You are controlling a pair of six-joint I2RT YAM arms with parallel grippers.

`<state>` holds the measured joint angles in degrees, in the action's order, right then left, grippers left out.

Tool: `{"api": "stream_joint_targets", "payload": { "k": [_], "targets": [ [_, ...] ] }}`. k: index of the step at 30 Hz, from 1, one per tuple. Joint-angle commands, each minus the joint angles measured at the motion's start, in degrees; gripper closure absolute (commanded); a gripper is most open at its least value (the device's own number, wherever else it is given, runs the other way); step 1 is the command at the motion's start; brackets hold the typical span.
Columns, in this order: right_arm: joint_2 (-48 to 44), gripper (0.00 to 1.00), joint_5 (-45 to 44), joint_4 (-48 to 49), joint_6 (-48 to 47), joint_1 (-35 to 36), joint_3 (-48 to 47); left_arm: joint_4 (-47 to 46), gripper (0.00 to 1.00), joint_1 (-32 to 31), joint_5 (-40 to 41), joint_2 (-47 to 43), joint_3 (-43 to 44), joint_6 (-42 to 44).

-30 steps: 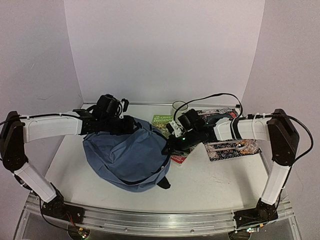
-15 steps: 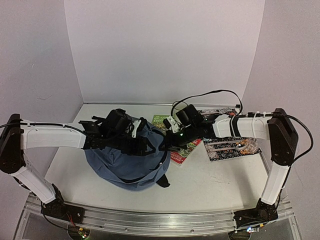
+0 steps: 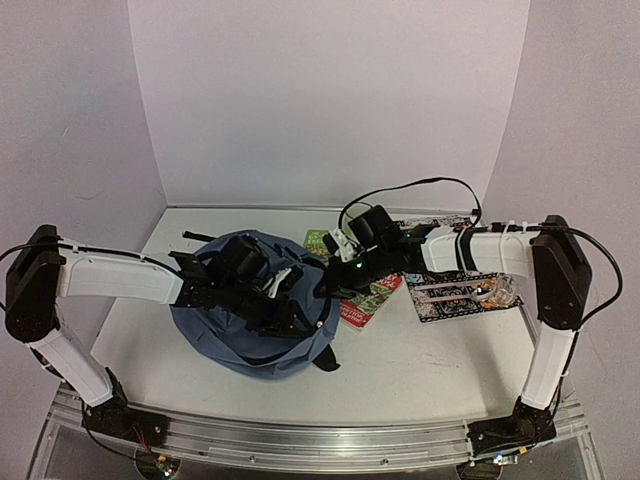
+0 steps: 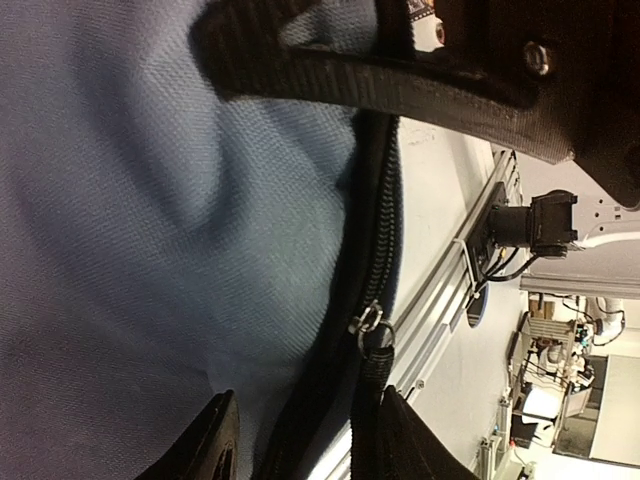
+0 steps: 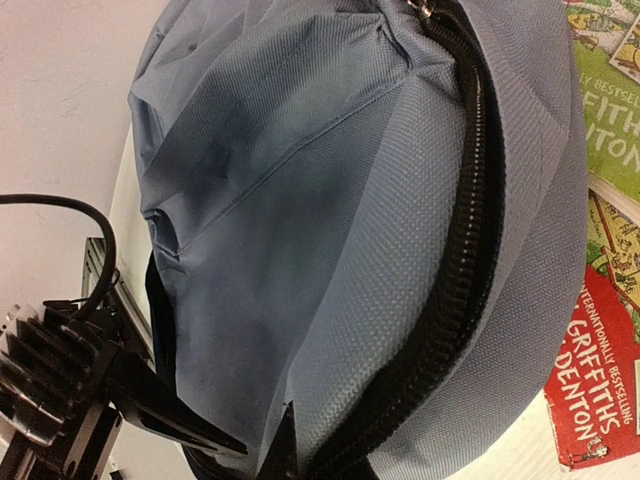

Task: Pack the student bag
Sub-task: Grab the largest pocket of the student bag.

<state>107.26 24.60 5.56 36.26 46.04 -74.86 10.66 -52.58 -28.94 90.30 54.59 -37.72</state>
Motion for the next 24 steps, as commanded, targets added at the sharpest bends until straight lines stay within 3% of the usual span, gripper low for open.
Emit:
{"api": "stream_joint_targets", "payload": {
  "k": [1,8,15,24],
  "targets": [
    [1.09,0.99,0.56,1.73,0.04,0.17,-3.18,-1.26,0.56,-0.32,-3.52,0.83,1.26,-0.83],
    [1.39,0.99,0.62,1.73,-0.22,0.15,-3.63,-1.35,0.7,-0.35,-4.69,2.6,3.53,-1.06],
    [1.55,1.0,0.0,1.39,-0.98,0.17,-3.78,-1.35,0.99,-0.42,-4.44,0.74,2.87,-1.61],
    [0.99,1.0,-2.81,-1.21,-4.32,-1.99,-2.6,5.44,1.0,-0.33,1.61,-6.79,-0.76,-0.85]
  ]
}}
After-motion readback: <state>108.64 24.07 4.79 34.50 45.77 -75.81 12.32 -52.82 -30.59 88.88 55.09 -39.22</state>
